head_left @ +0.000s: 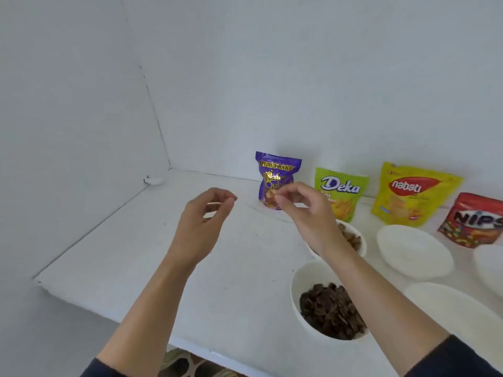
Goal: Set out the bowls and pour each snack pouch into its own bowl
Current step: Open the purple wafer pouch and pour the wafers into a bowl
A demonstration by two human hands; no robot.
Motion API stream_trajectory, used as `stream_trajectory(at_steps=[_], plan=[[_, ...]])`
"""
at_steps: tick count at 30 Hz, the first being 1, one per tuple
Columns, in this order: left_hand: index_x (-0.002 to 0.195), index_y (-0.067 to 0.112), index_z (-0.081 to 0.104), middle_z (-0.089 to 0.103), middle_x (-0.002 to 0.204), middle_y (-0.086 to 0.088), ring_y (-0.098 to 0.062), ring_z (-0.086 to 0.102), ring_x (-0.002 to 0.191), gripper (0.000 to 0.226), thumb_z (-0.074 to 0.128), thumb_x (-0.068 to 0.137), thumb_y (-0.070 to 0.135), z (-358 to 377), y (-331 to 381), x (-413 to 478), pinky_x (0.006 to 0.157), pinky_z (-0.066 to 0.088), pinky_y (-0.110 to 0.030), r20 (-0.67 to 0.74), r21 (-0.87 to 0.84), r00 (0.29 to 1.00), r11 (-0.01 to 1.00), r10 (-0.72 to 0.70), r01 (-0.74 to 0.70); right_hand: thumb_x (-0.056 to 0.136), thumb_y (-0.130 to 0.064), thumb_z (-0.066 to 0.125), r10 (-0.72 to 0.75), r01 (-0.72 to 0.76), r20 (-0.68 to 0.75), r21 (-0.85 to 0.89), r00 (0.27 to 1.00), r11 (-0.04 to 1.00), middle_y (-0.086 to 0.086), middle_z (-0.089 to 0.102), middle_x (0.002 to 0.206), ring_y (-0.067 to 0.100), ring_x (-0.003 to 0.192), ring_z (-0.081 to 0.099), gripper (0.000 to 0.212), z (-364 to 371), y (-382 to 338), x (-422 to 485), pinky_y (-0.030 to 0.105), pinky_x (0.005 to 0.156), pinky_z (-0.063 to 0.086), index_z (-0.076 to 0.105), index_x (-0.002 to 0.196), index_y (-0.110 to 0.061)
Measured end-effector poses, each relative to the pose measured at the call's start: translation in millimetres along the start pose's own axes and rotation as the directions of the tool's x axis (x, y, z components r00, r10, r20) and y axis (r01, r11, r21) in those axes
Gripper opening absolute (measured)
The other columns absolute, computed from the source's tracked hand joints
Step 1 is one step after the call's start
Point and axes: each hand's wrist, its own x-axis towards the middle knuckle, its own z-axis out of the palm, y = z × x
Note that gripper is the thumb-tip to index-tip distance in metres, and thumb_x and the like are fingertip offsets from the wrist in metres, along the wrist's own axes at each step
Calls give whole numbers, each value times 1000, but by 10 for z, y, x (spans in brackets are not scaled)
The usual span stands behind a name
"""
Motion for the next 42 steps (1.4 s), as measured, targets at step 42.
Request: stream_trajectory(at_steps=[42], plan=[[84, 23, 62, 67, 82, 5, -15, 59, 77, 22, 56, 104, 30, 1523, -1238, 3102, 76, 48, -35, 239, 152, 967, 987, -92, 56, 90, -29, 73, 138, -57, 83, -620, 987, 782, -4, 74, 86, 17, 84, 65, 11, -387, 1505, 2511, 33, 76, 51, 73, 84, -19]])
